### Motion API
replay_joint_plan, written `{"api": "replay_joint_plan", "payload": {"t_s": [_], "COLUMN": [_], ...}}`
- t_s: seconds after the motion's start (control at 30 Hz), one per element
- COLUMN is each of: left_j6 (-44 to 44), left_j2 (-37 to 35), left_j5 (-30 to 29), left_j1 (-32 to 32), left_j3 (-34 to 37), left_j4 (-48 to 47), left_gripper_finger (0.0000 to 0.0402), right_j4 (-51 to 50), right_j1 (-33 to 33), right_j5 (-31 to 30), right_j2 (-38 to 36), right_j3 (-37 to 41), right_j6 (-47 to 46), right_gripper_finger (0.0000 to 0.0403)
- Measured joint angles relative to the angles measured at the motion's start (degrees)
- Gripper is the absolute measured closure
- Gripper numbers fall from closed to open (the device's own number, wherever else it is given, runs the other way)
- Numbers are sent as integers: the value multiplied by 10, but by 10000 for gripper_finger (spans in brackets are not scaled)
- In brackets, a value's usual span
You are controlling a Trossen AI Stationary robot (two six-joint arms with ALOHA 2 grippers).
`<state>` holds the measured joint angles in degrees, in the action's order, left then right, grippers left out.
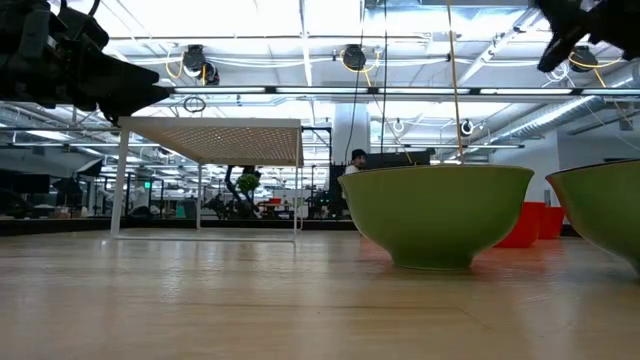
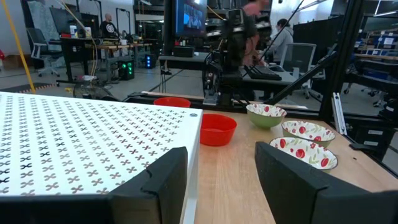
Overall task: Pick & Place Mini bowls
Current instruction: Put the top right red bowl on the shelf
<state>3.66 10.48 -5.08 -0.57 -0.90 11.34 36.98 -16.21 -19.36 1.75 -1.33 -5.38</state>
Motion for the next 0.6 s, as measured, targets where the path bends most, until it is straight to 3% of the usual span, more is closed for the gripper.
{"api": "replay_joint_plan", "payload": {"t_s": [0.1,0.2,0.3,0.47,0.53,0.6], "left_j6": [0,0,0,0,0,0], "left_j2": [0,0,0,0,0,0], "left_j5": [0,0,0,0,0,0], "left_j1": [0,0,0,0,0,0], "left_j3": [0,0,0,0,0,0], "left_j4": [0,0,0,0,0,0], "left_gripper_finger": [208,208,208,208,208,208], "right_j4": [-48,-211,-452,-911,-1045,-1117], "right_j1": [0,1,21,135,202,271], "right_j5": [-147,-257,-357,-268,-221,-179], "right_j2": [60,167,275,430,480,516], "right_j3": [-35,-128,-256,-506,-571,-612], "right_j6": [3,-17,-151,-382,-422,-428], "right_gripper_finger": [298,298,290,249,231,214]}}
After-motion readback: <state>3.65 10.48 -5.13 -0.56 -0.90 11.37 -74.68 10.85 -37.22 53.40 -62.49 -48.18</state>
